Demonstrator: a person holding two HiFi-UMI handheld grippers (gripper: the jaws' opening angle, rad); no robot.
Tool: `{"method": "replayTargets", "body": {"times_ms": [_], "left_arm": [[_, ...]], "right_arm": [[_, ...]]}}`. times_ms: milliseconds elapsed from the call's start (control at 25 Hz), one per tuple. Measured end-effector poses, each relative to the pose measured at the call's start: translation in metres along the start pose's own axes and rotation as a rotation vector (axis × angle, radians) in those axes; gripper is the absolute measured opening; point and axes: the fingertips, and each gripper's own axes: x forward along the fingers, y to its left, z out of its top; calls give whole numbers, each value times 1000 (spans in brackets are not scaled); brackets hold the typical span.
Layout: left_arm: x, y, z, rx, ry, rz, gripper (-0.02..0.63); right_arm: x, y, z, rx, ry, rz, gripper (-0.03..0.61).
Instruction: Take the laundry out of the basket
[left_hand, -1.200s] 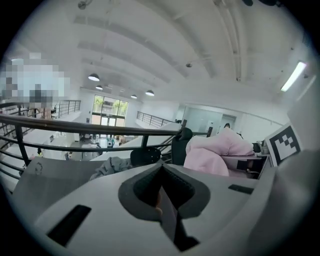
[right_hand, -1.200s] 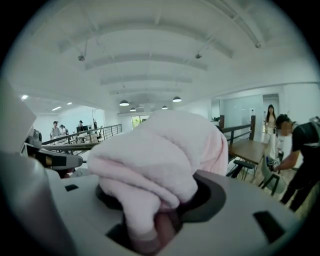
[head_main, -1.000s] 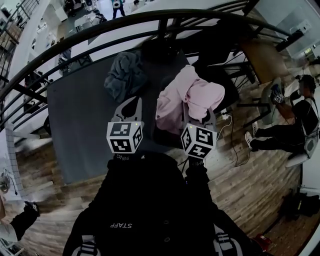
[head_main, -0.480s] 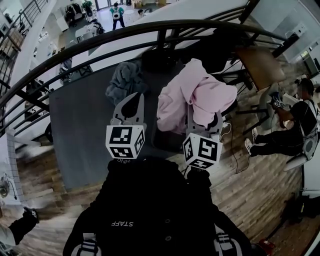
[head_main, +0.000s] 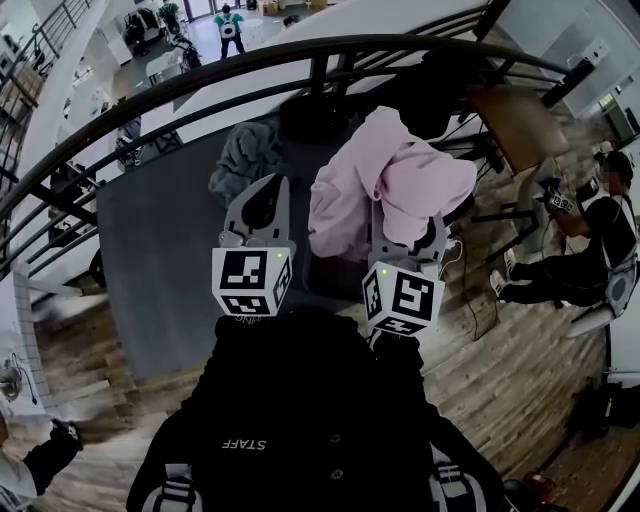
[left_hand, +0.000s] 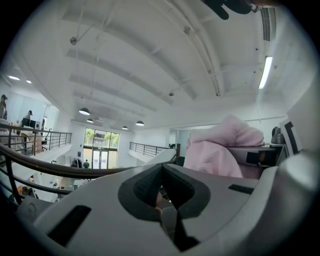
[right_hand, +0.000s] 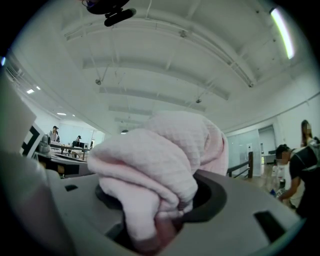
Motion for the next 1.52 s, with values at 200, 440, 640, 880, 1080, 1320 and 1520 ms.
{"method": "replayTargets", "body": {"times_ms": [200,440,640,880,1080,1320,1520], "left_arm": [[1,-3,2,8,-4,-5,2],[1,-4,-4,5,9,-14,2],[0,-6,-5,8,15,-17,2],[0,-7,-6,9,20,-19,2],[0,-6,-6,10,23,-20,2],[-1,-8,-8,13,28,-24,2],[0,-8,-7,9,27,-25,2]], "right_arm": [[0,0,2,-12,-4,-3,282],[-2,2,1,-28,-6,-11,285],[-5,3,3,-30,-10,-9,287],[-5,3,4,-35,-10,-10,287],[-6,2,2,-28,-14,-14,288],[-8,0,2,-30,-17,-22,288],[-9,0,3,-31,-18,-25,288]]}}
